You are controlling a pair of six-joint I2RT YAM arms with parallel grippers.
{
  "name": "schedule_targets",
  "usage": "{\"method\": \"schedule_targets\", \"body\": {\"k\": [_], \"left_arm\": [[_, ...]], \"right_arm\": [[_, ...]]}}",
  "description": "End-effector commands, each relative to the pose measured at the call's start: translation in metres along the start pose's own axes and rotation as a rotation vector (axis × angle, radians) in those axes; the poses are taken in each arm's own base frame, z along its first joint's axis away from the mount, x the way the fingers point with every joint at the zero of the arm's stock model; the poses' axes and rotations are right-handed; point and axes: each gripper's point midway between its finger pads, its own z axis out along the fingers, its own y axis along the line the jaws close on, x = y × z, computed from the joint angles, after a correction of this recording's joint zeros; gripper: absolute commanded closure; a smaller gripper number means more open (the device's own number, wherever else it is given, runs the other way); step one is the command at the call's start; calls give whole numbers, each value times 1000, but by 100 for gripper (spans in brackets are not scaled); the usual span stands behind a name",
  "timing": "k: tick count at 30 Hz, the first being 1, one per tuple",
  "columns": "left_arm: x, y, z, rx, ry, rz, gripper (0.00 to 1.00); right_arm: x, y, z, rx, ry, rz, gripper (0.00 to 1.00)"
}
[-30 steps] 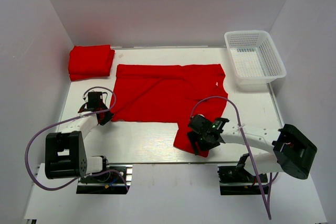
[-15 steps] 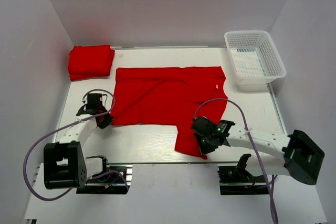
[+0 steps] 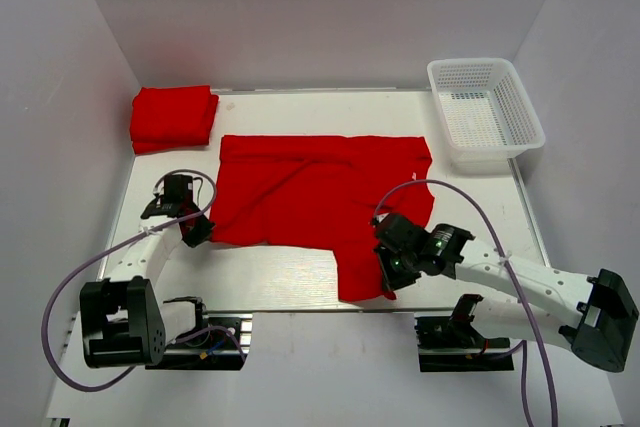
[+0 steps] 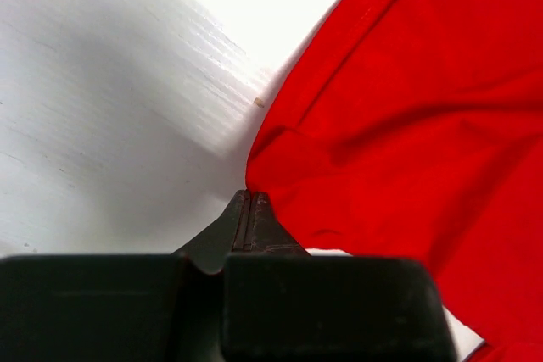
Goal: Fold and stack the t-shirts
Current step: Grap the side of the flattened tshirt closest away from the robot with both arms, then fold the other side of the tshirt into a rectangle
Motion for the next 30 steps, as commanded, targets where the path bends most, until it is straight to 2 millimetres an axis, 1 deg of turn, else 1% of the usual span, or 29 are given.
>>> {"method": "schedule_targets", "body": {"k": [1, 2, 3, 4, 5, 6, 7, 9, 10, 11, 12, 13, 14, 15, 16, 17, 18, 19, 20, 21, 22, 23, 24, 25, 26, 27, 28, 29, 30], "left_arm": [[-21, -9, -4, 9, -52, -15, 100], [-20, -9, -2, 4, -45, -14, 100], [-26, -13, -4, 16, -62, -16, 100], [-30, -14, -4, 9, -67, -16, 100], [-28, -15, -4, 13, -65, 3, 100], [-30, -17, -3, 11, -63, 3, 100], [-33, -20, -2, 22, -62, 12, 100], [-38, -24, -2, 30, -73, 11, 100], [-40, -26, -1, 30, -74, 11, 100], [-39, -25, 1, 24, -66, 22, 100], [-39, -25, 1, 24, -66, 22, 100], [-43, -27, -2, 31, -76, 30, 100], [-42, -29, -2, 40, -70, 31, 100], [-44, -33, -4, 56, -69, 31, 100], [-46, -37, -6, 70, -70, 30, 100], [-43, -37, -4, 72, -58, 32, 100], [-48, -43, -6, 95, -69, 40, 100], [-53, -46, -7, 99, -74, 39, 100], [-61, -52, -12, 113, -94, 38, 100], [-61, -52, -7, 103, -81, 50, 100], [-65, -55, -8, 105, -84, 49, 100], [-69, -58, -9, 105, -85, 58, 100], [-71, -59, -8, 105, -85, 59, 100], [-71, -61, -5, 106, -70, 60, 100], [-76, -65, -6, 111, -78, 59, 100], [-78, -67, -5, 111, -78, 59, 100], [-79, -68, -4, 110, -76, 59, 100], [-83, -65, 0, 92, -76, 51, 100], [-87, -68, -1, 95, -81, 51, 100]], "right_arm": [[-13, -16, -7, 107, -44, 78, 100], [-17, -22, -6, 137, -55, 90, 100], [-27, -20, -10, 136, -85, 112, 100], [-37, -24, -11, 148, -112, 154, 100], [-47, -28, -13, 167, -150, 165, 100], [-62, -24, -19, 154, -200, 180, 100], [-75, -29, -21, 163, -233, 216, 100], [-93, -34, -33, 191, -281, 229, 100], [-103, -48, -35, 245, -292, 254, 100], [-102, -59, -39, 294, -283, 261, 100], [-105, -67, -41, 311, -284, 266, 100], [-112, -68, -40, 294, -290, 255, 100], [-114, -67, -39, 258, -278, 251, 100], [-116, -59, -37, 208, -267, 245, 100], [-122, -57, -38, 188, -270, 215, 100], [-130, -57, -38, 167, -278, 225, 100], [-144, -54, -48, 161, -307, 195, 100], [-149, -54, -52, 163, -322, 180, 100], [-154, -64, -54, 193, -325, 196, 100], [-164, -65, -62, 197, -351, 190, 100], [-173, -69, -68, 205, -371, 177, 100], [-180, -74, -70, 220, -367, 188, 100], [-181, -80, -71, 241, -358, 200, 100], [-192, -83, -80, 245, -387, 206, 100], [-194, -90, -74, 261, -364, 223, 100], [-198, -98, -76, 270, -370, 240, 100], [-201, -99, -75, 266, -369, 235, 100], [-208, -109, -80, 281, -382, 250, 100], [-208, -114, -78, 293, -370, 255, 100]]}}
